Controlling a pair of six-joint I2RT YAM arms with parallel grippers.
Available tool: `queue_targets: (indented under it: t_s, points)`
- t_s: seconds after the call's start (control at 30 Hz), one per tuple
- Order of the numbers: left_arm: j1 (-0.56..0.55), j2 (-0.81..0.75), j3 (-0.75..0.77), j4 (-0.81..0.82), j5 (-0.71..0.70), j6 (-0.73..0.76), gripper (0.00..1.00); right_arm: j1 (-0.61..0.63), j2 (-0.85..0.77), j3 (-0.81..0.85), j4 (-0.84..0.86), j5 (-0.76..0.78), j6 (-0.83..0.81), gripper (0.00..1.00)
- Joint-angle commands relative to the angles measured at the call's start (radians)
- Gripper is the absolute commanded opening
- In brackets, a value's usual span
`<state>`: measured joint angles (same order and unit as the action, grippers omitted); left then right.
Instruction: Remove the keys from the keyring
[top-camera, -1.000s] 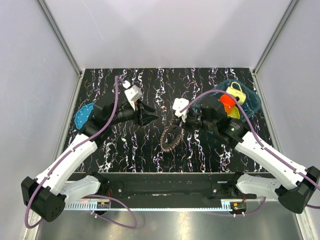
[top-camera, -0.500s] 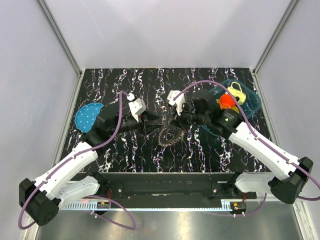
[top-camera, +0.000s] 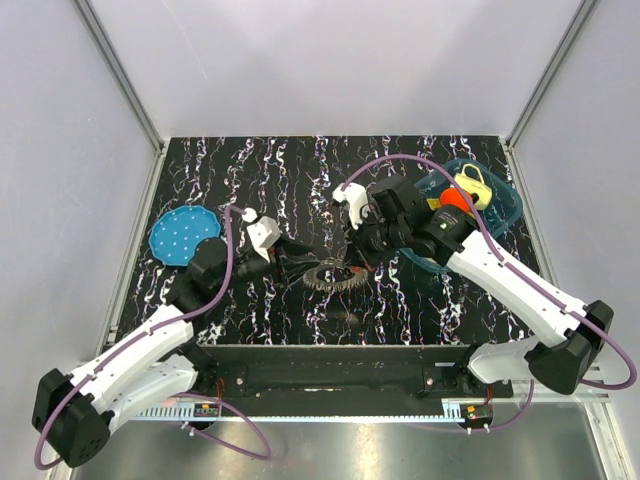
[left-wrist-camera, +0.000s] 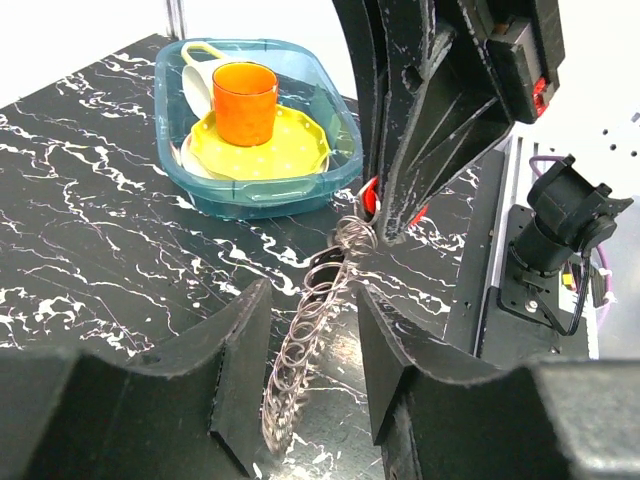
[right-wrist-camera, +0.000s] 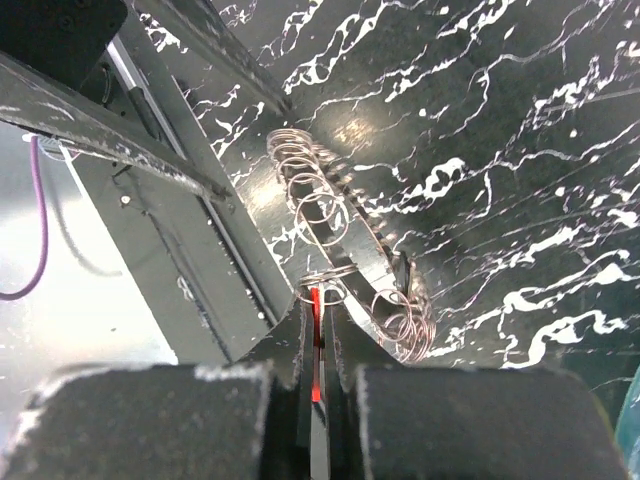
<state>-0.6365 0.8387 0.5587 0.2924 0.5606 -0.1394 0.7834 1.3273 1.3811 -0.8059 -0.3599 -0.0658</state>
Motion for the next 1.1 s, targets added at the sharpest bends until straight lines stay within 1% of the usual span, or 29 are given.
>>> queue_targets:
  t_s: [0.0, 0.07, 0.1, 0.2, 0.33, 0.43, 0.6, 0.73, 0.87, 1.07]
  points:
    - [-0.009, -0.05, -0.034, 0.134, -0.07, -0.013, 0.42, 0.001, -0.019, 0.045, -0.022, -0.004, 0.138, 0.0]
    - [-0.011, -0.064, -0.031, 0.116, -0.047, 0.018, 0.42, -0.001, -0.019, 0.056, -0.03, -0.02, 0.156, 0.0]
    - [-0.011, -0.066, -0.025, 0.103, -0.028, 0.056, 0.42, 0.0, -0.016, 0.062, -0.036, -0.052, 0.168, 0.0]
    - [-0.012, -0.062, 0.009, 0.05, 0.008, 0.096, 0.42, -0.001, -0.002, 0.07, -0.039, -0.115, 0.198, 0.0]
    - [-0.012, -0.064, 0.024, 0.014, 0.074, 0.123, 0.42, 0.0, 0.007, 0.068, -0.038, -0.172, 0.227, 0.0]
    - [-0.017, -0.076, 0.012, 0.007, 0.081, 0.132, 0.42, 0.0, 0.016, 0.075, -0.048, -0.194, 0.244, 0.0]
    - [-0.038, -0.119, -0.051, 0.073, 0.065, 0.12, 0.42, -0.003, 0.026, 0.102, -0.076, -0.211, 0.27, 0.0]
    - [-0.049, -0.124, -0.114, 0.216, 0.1, 0.057, 0.43, -0.001, 0.033, 0.113, -0.056, -0.27, 0.297, 0.0]
    - [-0.063, -0.122, -0.123, 0.214, 0.099, 0.058, 0.44, -0.003, 0.036, 0.107, 0.008, -0.332, 0.342, 0.0]
    - [-0.075, -0.113, -0.126, 0.266, 0.045, 0.044, 0.46, -0.003, 0.038, 0.088, 0.057, -0.349, 0.371, 0.0]
